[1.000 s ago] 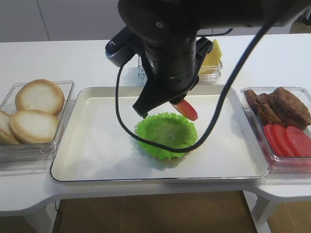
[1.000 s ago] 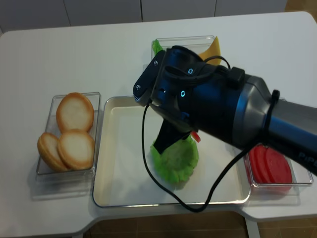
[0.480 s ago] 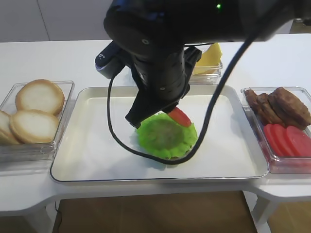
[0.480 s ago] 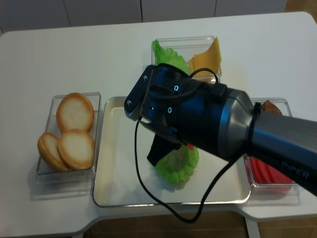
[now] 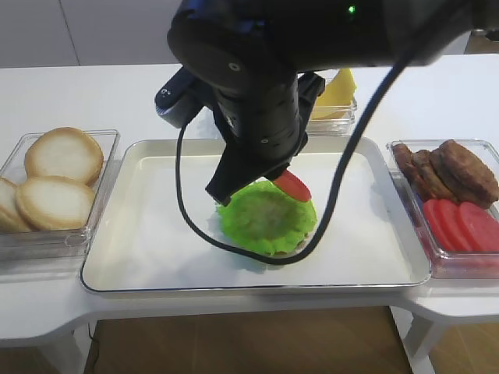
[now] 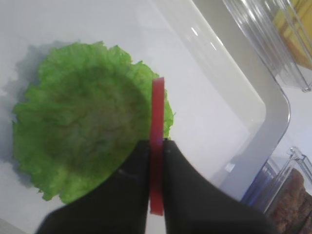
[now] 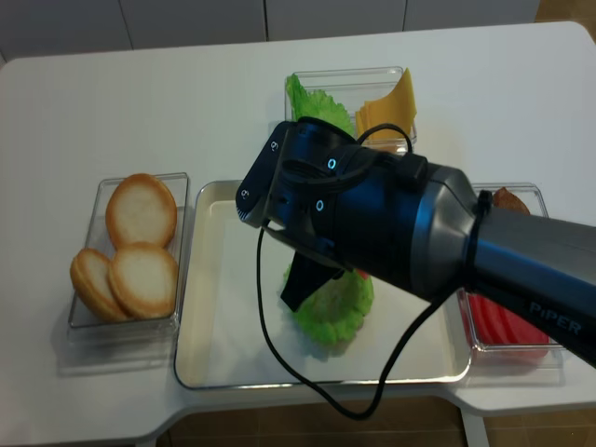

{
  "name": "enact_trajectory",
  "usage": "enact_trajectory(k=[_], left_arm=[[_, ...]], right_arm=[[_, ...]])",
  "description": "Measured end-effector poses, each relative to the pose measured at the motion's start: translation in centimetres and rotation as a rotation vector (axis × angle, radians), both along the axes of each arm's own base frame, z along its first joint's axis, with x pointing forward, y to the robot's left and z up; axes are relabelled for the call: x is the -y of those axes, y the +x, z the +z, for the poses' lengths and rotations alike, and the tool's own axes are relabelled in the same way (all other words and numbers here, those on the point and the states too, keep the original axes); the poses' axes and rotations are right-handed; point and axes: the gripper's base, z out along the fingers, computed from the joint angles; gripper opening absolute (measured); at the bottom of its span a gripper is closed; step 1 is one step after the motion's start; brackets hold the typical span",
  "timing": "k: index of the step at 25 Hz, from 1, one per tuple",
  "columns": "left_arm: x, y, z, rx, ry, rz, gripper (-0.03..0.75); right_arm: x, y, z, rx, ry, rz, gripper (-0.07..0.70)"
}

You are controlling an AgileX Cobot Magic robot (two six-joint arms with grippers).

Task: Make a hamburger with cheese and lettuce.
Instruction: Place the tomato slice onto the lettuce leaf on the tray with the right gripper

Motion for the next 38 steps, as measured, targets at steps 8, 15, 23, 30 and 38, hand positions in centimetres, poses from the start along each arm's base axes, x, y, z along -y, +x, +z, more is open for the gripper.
enact_trajectory(k=[8, 15, 23, 30, 38], left_arm=[[0.0, 0.0, 0.0, 0.0, 0.0, 0.0, 0.415], [0.0, 0.0, 0.0, 0.0, 0.0, 0.0, 0.415], [0.0, 0.0, 0.0, 0.0, 0.0, 0.0, 0.415], [0.0, 0.0, 0.0, 0.0, 0.0, 0.0, 0.415], [0.0, 0.0, 0.0, 0.0, 0.0, 0.0, 0.415]], right_arm=[[-0.12, 0.11, 0.05, 0.013, 0.008, 0.014, 0.036], [-0.05, 0.22, 0.12, 0.026, -0.004, 0.018, 0.036], [-0.25, 0.39, -0.68, 0.013, -0.026, 0.017, 0.036], [-0.24, 0.4, -0.78, 0.01, -0.031, 0.016, 0.036], [-0.25, 0.38, -0.79, 0.008, -0.03, 0.016, 0.036]])
